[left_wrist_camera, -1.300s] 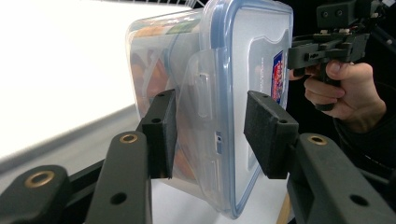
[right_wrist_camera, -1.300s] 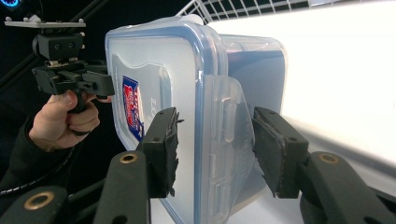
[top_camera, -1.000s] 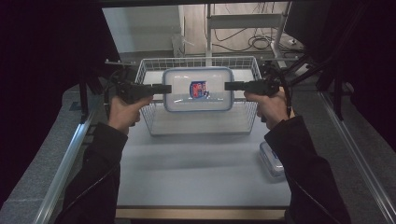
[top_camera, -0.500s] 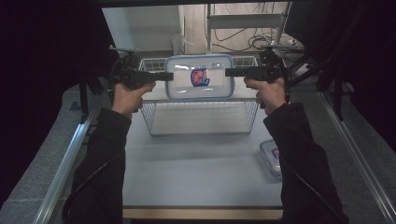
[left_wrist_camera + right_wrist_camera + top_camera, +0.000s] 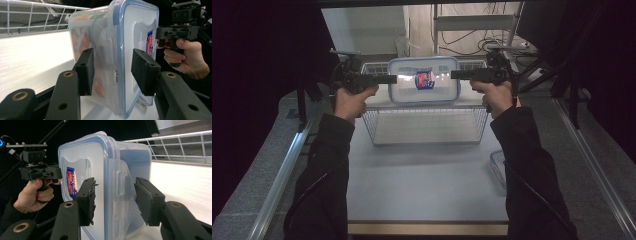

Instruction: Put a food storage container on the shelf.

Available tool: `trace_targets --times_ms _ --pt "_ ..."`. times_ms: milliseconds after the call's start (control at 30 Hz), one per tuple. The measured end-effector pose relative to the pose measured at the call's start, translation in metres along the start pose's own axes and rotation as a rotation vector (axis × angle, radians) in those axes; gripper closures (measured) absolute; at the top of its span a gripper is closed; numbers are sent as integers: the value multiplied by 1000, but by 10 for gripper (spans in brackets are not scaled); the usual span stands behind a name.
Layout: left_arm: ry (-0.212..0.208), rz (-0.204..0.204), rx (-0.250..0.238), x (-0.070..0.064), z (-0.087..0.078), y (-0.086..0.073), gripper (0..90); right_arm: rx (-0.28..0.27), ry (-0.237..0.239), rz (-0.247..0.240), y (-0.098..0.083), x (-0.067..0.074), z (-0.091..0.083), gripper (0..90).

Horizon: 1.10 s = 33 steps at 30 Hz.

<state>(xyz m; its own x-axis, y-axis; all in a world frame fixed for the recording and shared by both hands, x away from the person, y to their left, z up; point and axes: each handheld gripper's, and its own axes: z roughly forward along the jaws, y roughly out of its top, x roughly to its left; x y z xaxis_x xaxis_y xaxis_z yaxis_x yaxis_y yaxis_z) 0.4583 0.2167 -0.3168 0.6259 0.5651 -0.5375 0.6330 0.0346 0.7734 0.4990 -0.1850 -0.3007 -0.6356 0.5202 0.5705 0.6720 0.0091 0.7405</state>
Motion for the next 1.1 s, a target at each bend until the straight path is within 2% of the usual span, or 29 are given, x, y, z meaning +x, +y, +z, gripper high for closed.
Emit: trace_targets --times_ms 167,300,333,467,533,567,600,633,667,733,833,900,1000,1033,1100 --pt "9 40 -11 1 2 -1 526 -18 1 -2 -1 -3 1 516" --pt "29 44 -21 1 5 -1 495 -30 -34 -39 -1 -1 5 486" --pt "45 50 -22 -1 7 -1 486 -31 -43 -50 -1 0 6 478" --pt "45 39 -32 2 9 -2 467 -54 -47 -51 -2 -4 9 470" --pt "103 58 -45 1 12 -3 451 -67 -56 -52 -3 -6 11 446" --pt "130 61 -43 1 15 -3 456 -68 -79 -61 -3 -7 12 432" --pt "150 68 -37 1 17 -4 447 -67 -131 -95 -3 -5 14 433" --pt "150 68 -37 1 17 -4 419 -67 -131 -95 -3 -5 14 433" --pt "162 69 -51 1 20 -4 412 -60 -162 -129 -3 -3 17 429" --pt "161 75 -54 -1 20 -5 405 -84 -180 -130 -3 -2 18 425" --pt "157 91 -59 -3 18 -6 392 -87 -199 -144 -3 0 18 425" --pt "162 114 -69 -8 14 -9 370 -85 -238 -180 -5 3 15 433" --pt "173 161 -77 -13 10 -13 333 -101 -229 -194 -7 6 8 465" --pt "193 182 -75 -15 10 -16 317 -99 -228 -204 -8 8 7 483" --pt "208 210 -75 -18 9 -19 308 -87 -246 -237 -9 13 4 519"
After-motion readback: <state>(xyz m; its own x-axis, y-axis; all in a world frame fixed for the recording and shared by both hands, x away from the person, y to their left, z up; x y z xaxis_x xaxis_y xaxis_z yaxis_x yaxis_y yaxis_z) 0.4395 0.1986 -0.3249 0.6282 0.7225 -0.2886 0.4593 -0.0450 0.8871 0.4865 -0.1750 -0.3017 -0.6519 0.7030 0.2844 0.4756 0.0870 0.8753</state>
